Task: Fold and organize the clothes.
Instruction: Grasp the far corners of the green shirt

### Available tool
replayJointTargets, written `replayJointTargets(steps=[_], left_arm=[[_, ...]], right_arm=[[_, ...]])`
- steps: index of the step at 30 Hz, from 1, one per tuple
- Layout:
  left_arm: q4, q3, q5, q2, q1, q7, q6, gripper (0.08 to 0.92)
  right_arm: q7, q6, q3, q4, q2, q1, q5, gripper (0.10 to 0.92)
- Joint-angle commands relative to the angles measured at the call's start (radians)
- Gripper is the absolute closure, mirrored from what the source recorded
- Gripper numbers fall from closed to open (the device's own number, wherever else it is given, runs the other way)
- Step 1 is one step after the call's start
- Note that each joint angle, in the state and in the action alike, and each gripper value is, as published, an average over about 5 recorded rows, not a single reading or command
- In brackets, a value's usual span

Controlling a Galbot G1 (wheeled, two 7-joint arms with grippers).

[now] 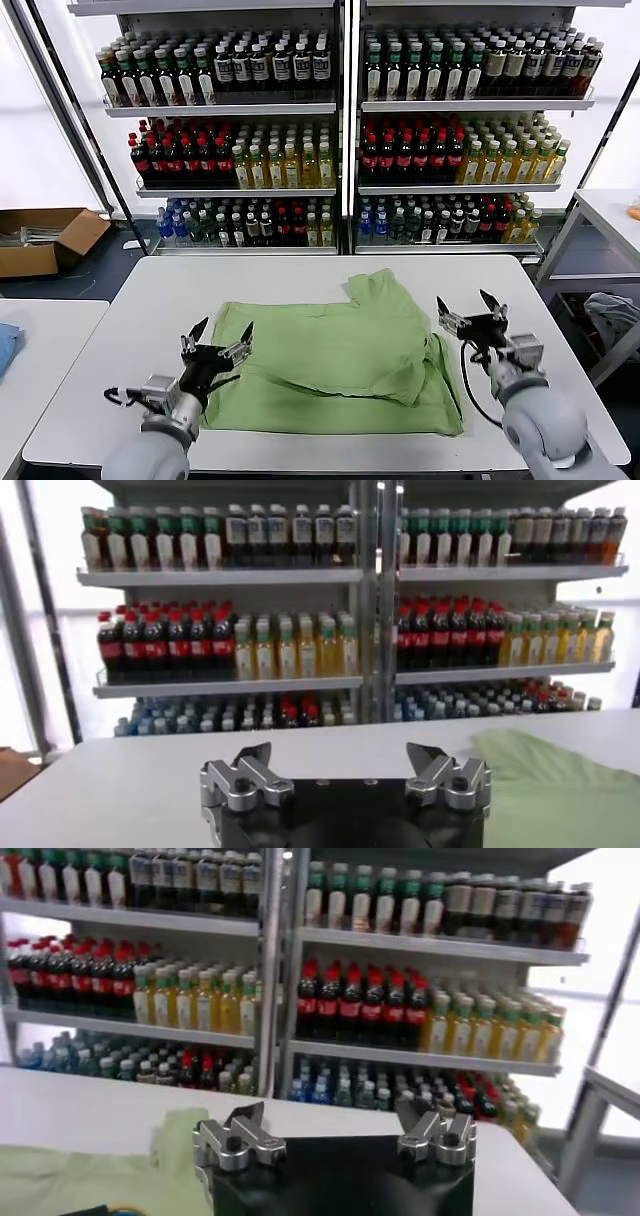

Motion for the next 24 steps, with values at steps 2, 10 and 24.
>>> replayJointTargets(steps=[2, 10, 24], left_arm=[[0.486, 0.146, -0.079, 0.122, -0.461, 0.031, 0.086, 0.177], [0.632, 0.205, -0.029, 0.091, -0.536, 0.037, 0.093, 0.177], [0.691, 0.197, -0.012, 0.06, -0.531, 0.026, 0.091, 0.177]], right_arm=[[-0.034, -0.061, -0.245, -0.419, 0.049, 0.449, 0.019, 0.203], [-0.05, -0.028, -0.3, -0.65, 0.212, 0.547, -0.041, 0.203], [-0.055, -0.01, -0.281, -0.799, 0.326, 0.525, -0.112, 0.203]])
